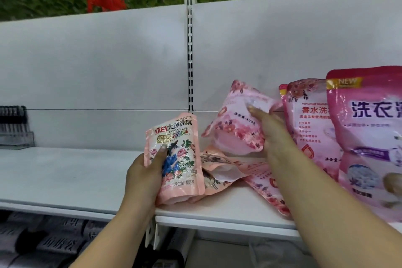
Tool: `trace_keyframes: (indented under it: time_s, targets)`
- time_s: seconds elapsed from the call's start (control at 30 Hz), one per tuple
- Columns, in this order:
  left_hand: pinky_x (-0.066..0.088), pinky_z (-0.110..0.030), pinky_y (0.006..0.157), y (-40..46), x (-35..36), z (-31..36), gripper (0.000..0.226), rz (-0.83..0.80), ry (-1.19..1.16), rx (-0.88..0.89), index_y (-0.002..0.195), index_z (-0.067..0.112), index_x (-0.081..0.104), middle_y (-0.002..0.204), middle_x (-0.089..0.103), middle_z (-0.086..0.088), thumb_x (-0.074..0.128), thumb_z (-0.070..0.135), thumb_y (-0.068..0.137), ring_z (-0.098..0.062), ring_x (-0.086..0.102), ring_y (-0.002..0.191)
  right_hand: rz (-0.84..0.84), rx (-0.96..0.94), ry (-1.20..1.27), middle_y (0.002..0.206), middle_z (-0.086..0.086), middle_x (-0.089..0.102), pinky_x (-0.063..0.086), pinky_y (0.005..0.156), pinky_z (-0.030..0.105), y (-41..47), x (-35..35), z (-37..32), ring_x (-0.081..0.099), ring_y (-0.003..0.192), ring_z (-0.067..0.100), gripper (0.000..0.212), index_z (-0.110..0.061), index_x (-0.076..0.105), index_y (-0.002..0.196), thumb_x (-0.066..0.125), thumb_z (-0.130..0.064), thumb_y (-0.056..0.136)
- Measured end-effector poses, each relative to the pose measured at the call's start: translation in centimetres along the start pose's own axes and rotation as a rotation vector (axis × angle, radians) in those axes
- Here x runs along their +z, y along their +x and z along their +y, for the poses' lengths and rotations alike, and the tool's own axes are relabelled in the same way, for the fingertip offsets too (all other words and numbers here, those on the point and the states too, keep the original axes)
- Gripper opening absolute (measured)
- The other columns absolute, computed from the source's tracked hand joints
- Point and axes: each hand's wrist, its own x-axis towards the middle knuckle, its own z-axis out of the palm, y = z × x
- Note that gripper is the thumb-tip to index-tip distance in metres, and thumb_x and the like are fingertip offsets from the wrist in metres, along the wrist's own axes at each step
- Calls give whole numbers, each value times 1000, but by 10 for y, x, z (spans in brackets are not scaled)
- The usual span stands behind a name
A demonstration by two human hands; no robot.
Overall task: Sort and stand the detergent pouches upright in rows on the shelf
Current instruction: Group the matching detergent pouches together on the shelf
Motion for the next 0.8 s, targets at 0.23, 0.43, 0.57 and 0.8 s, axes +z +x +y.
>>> trace_keyframes:
  time_s: [0.23,0.43,0.57,0.8]
  targets:
    - [51,-27,49,15,13,38,13,-35,26,68,88,18,58,79,68,-4,60,31,87,-18,65,61,-206,-532,-490,94,-10,60,50,62,11,-32,24,-72,59,83,-1,29,-19,51,103,69,-23,80]
    - [54,-34,66,56,50,26,25,-78,246,-13,103,3,58,94,66,-15,62,21,86,-27,65,74,-111,-749,-609,81,-12,55,53,70,19,-29,9,-92,58,72,-3,27,-26,44,83,70,-27,79]
    - [30,-27,51,62,62,6,29,-221,679,-57,71,3,53,75,51,-13,58,26,88,-18,44,57,-35,-795,-530,82,-11,53,52,76,29,-13,-6,-76,56,82,9,27,-30,43,80,69,-26,81]
    - [34,-23,96,30,73,45,56,-447,1004,261,135,24,45,140,45,6,47,53,87,-9,45,121,29,-888,-516,93,-14,57,55,74,25,4,-16,-65,61,88,5,30,-37,42,94,68,-27,83]
